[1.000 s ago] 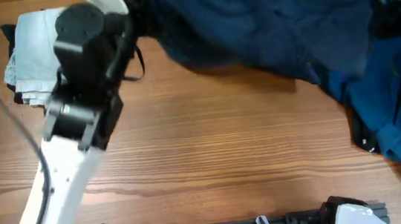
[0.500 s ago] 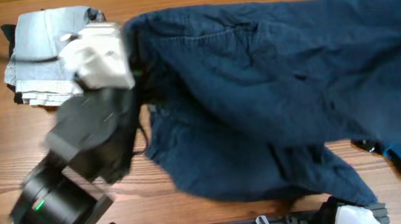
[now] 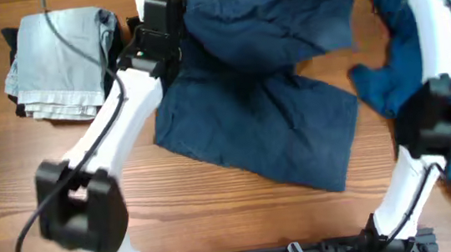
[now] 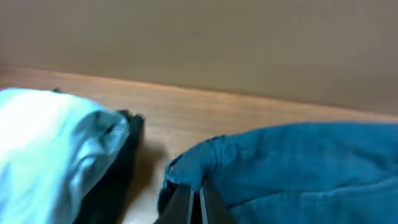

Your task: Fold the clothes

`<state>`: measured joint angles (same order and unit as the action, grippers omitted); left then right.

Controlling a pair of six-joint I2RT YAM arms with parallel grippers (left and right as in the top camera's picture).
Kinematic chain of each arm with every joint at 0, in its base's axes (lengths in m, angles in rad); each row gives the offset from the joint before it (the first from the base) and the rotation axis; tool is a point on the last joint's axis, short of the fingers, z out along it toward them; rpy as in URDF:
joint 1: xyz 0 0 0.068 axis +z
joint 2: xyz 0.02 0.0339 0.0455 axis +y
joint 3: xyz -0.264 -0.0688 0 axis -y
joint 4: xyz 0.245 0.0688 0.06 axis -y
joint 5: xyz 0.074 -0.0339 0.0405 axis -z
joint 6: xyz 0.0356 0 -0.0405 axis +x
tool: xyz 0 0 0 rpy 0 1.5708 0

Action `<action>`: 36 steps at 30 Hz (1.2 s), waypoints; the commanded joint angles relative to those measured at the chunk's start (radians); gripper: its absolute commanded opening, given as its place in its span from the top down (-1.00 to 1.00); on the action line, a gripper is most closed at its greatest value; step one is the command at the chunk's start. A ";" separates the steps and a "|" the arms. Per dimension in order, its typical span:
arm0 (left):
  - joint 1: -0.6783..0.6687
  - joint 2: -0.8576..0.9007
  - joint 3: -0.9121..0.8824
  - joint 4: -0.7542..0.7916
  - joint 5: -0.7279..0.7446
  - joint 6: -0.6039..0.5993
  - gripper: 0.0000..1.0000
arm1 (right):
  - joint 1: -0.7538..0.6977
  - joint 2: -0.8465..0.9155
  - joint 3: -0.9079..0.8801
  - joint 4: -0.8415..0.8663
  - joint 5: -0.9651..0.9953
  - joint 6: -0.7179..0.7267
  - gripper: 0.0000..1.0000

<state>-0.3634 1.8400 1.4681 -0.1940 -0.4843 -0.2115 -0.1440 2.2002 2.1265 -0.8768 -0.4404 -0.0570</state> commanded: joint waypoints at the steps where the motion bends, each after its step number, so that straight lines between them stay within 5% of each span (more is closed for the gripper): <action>1: 0.020 0.124 0.011 0.139 0.005 -0.009 -0.80 | 0.030 0.111 0.005 0.135 0.018 0.042 -0.51; 2: 0.031 0.157 0.011 0.165 0.005 -0.008 -1.00 | 0.033 0.134 0.005 0.164 0.037 0.074 -0.99; 8: 0.086 0.050 0.011 0.031 0.048 -0.005 -1.00 | -0.011 0.019 0.016 0.058 0.093 0.155 -0.99; 12: 0.087 -0.122 0.011 -0.360 0.246 -0.006 -1.00 | -0.028 -0.141 0.016 -0.357 0.074 0.061 -0.99; 20: 0.087 -0.295 0.006 -0.930 0.361 -0.137 -0.99 | -0.020 -0.418 -0.027 -0.707 0.126 0.223 -0.81; 23: 0.106 -0.294 -0.037 -0.949 0.361 -0.133 -1.00 | -0.010 -0.521 -0.183 -0.679 0.153 0.271 -0.81; 30: 0.251 -0.288 -0.251 -0.817 0.530 -0.003 -0.99 | 0.031 -0.857 -0.962 -0.392 0.148 0.440 -0.80; 36: 0.243 -0.285 -0.439 -0.613 0.578 0.054 -1.00 | 0.087 -0.948 -1.260 -0.292 0.157 0.536 -0.75</action>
<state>-0.1165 1.5539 1.0878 -0.8616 0.0467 -0.2047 -0.0734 1.2671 0.9333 -1.1954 -0.3016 0.4221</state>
